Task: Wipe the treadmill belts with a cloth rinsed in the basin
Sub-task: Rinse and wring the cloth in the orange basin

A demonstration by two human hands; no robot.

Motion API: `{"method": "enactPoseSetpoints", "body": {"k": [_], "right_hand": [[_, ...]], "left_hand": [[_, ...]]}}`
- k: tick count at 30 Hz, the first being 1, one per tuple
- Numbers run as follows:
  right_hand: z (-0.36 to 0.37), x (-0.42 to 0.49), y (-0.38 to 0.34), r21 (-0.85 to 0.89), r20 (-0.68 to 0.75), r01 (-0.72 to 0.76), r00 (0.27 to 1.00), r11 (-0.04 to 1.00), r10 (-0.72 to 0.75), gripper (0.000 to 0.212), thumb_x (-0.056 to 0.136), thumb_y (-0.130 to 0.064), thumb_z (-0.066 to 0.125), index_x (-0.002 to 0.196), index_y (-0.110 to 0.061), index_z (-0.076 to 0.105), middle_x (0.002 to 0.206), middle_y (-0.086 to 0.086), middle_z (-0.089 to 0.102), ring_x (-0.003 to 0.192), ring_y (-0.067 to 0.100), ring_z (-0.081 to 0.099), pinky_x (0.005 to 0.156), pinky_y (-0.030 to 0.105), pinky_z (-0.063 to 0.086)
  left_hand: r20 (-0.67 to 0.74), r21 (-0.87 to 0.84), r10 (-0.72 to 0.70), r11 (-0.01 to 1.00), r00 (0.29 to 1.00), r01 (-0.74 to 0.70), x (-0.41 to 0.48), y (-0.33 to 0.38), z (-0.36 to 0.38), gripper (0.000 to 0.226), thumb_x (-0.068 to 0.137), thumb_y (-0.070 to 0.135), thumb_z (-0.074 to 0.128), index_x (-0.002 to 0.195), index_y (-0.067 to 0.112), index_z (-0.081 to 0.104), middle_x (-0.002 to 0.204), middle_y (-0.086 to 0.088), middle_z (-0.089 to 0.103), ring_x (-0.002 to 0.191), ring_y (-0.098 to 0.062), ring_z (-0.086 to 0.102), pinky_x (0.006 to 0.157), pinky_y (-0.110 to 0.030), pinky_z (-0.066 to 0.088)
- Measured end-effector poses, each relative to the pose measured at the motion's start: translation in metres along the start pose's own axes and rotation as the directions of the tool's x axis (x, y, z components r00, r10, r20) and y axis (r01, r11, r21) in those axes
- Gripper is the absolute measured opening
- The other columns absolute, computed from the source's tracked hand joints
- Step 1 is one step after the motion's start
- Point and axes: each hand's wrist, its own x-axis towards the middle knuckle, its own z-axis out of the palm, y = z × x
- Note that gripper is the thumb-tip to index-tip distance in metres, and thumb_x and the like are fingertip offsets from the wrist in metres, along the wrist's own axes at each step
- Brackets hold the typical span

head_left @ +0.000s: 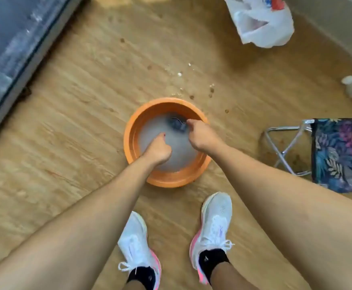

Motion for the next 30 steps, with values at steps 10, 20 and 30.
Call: {"method": "enactPoseSetpoints", "body": {"k": [10, 20, 30], "right_hand": [[0.109, 0.104, 0.018, 0.411, -0.069, -0.038, 0.995, 0.911, 0.073, 0.033, 0.094, -0.023, 0.076, 0.124, -0.013, 0.067, 0.116, 0.008, 0.073, 0.108, 0.026, 0.069, 0.086, 0.024, 0.051], [0.099, 0.101, 0.014, 0.311, 0.161, -0.031, 0.987, 0.950, -0.020, 0.047, 0.112, -0.041, 0.043, 0.093, -0.006, 0.068, 0.055, 0.005, 0.070, 0.049, 0.023, 0.066, 0.051, 0.027, 0.050], [0.126, 0.140, 0.037, 0.802, -0.146, -0.092, 0.928, 0.590, 0.343, 0.029, 0.099, -0.031, 0.067, 0.084, -0.007, 0.071, 0.086, 0.008, 0.075, 0.086, 0.029, 0.072, 0.080, 0.038, 0.054]], "left_hand": [[-0.127, -0.596, -0.031, 0.801, 0.991, -0.051, 0.099, -0.052, 0.028, 0.036, 0.098, 0.000, 0.054, 0.130, 0.012, 0.062, 0.101, -0.008, 0.072, 0.085, -0.020, 0.068, 0.077, -0.023, 0.056], [0.095, -0.828, -0.068, 0.549, 0.993, 0.116, 0.085, -0.061, 0.004, 0.011, 0.100, 0.009, 0.059, 0.103, 0.018, 0.063, 0.106, -0.008, 0.068, 0.089, -0.021, 0.064, 0.068, -0.031, 0.053], [-0.100, -0.653, -0.128, 0.757, 0.987, 0.032, 0.082, -0.077, 0.028, 0.038, 0.089, 0.014, 0.081, 0.071, 0.022, 0.048, 0.072, -0.003, 0.054, 0.062, -0.013, 0.044, 0.058, -0.026, 0.034]]}}
